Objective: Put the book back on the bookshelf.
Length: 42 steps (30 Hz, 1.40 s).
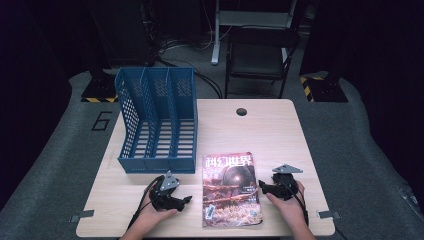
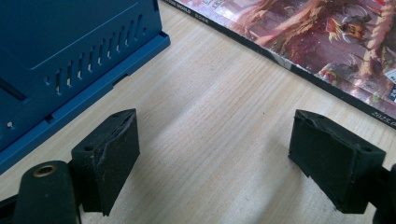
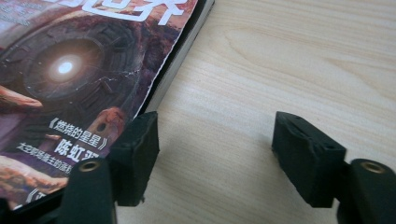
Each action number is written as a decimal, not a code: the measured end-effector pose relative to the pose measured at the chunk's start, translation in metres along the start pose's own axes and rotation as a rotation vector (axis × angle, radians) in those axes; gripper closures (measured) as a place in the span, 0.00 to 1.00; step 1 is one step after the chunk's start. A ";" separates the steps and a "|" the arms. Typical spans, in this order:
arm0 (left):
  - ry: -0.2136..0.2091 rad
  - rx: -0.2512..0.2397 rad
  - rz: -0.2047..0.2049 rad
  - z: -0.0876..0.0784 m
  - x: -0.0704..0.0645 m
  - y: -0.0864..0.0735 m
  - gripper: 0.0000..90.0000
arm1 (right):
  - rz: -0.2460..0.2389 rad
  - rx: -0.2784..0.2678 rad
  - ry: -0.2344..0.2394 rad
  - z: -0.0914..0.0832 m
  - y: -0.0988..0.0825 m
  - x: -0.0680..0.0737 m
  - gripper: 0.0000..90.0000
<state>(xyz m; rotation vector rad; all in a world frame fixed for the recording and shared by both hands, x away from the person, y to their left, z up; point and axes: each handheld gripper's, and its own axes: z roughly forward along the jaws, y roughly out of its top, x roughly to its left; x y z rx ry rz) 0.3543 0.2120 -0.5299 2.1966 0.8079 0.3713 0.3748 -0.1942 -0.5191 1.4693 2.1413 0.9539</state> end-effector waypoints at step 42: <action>-0.074 -0.027 -0.105 0.002 -0.024 0.028 0.33 | 0.006 0.009 0.138 -0.007 0.009 0.037 0.43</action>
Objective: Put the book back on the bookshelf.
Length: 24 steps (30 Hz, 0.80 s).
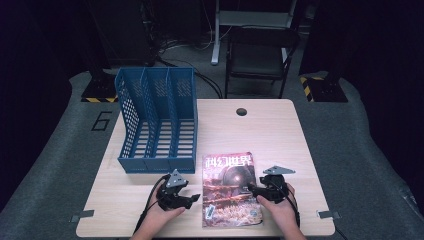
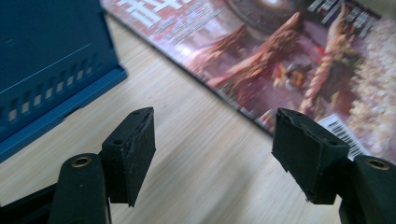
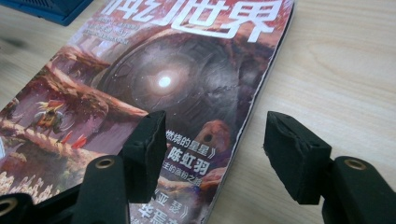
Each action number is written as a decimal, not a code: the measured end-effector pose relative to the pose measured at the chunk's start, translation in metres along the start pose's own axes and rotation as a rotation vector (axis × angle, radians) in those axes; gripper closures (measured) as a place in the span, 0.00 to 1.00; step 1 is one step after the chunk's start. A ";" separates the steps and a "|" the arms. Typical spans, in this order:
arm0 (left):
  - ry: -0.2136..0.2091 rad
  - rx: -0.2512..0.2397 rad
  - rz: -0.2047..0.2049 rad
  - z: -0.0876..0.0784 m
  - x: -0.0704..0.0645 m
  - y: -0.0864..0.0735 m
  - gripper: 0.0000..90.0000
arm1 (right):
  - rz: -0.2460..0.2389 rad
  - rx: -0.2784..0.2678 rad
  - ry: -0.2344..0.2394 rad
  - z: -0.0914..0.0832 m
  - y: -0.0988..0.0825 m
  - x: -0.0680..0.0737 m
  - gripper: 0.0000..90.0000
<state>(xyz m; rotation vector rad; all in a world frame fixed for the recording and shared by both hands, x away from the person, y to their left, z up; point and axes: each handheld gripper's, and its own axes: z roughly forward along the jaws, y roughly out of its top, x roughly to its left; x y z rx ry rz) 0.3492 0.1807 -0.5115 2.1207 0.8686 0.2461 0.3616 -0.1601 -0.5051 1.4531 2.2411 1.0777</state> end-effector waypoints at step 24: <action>-0.038 0.023 -0.005 0.022 -0.025 0.008 0.29 | -0.003 0.030 0.011 0.008 -0.008 0.007 0.43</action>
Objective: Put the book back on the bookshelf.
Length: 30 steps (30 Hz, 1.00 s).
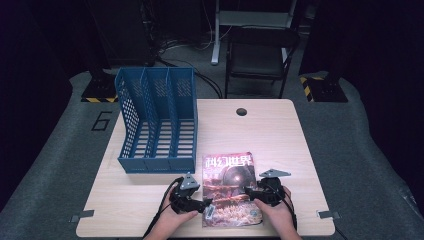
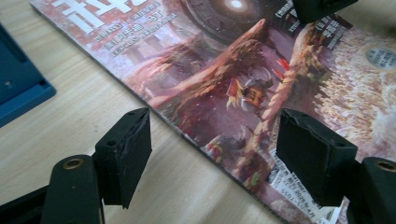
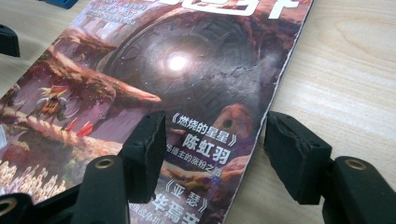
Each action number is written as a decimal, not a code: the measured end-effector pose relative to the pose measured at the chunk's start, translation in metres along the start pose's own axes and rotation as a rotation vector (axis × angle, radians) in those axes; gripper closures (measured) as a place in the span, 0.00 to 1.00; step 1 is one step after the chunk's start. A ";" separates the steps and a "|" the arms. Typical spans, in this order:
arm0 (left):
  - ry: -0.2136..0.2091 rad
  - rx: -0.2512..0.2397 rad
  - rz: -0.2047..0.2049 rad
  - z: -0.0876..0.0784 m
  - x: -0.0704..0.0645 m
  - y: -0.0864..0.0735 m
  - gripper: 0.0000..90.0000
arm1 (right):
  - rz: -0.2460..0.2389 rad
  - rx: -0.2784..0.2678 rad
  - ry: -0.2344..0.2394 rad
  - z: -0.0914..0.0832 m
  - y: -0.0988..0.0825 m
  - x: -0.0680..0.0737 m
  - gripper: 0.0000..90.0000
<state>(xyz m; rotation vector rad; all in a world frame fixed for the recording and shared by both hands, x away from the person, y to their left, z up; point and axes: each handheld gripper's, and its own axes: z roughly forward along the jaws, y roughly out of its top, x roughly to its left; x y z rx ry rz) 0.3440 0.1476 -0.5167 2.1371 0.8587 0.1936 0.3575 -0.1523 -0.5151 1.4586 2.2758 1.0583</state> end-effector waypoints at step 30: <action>0.029 0.041 0.051 0.007 -0.017 -0.004 0.29 | 0.103 -0.003 0.062 -0.007 -0.007 -0.003 0.53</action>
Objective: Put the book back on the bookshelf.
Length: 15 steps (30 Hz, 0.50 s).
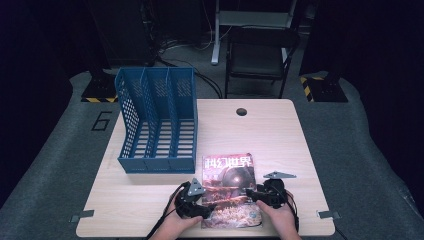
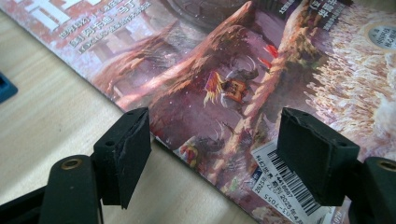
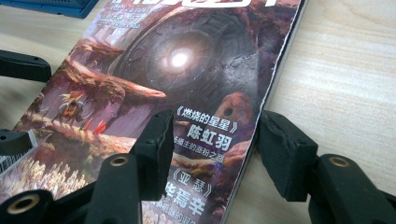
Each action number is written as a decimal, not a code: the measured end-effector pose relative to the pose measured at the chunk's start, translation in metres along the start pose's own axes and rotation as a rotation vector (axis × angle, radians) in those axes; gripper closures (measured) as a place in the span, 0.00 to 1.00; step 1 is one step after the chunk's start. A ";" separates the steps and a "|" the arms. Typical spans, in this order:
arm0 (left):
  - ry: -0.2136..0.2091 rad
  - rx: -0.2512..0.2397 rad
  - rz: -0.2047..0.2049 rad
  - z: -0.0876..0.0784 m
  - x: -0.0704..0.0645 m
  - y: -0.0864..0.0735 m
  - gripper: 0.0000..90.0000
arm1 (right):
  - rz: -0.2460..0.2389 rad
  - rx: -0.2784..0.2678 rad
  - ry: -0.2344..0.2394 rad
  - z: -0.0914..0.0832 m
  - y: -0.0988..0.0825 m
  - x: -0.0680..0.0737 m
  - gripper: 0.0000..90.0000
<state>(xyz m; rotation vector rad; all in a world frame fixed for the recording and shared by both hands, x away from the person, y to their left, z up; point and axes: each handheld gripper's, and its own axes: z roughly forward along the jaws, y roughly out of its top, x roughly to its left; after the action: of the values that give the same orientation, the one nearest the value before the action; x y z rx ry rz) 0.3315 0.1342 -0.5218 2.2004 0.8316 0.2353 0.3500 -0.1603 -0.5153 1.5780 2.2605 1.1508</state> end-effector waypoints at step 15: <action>-0.013 0.000 0.013 -0.004 0.000 -0.004 0.29 | 0.010 0.042 -0.009 -0.005 -0.001 0.007 0.53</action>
<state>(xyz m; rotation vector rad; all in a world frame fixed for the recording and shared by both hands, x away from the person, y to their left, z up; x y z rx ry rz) 0.3276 0.1387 -0.5221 2.2058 0.8105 0.2263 0.3436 -0.1567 -0.5110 1.6084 2.2883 1.1038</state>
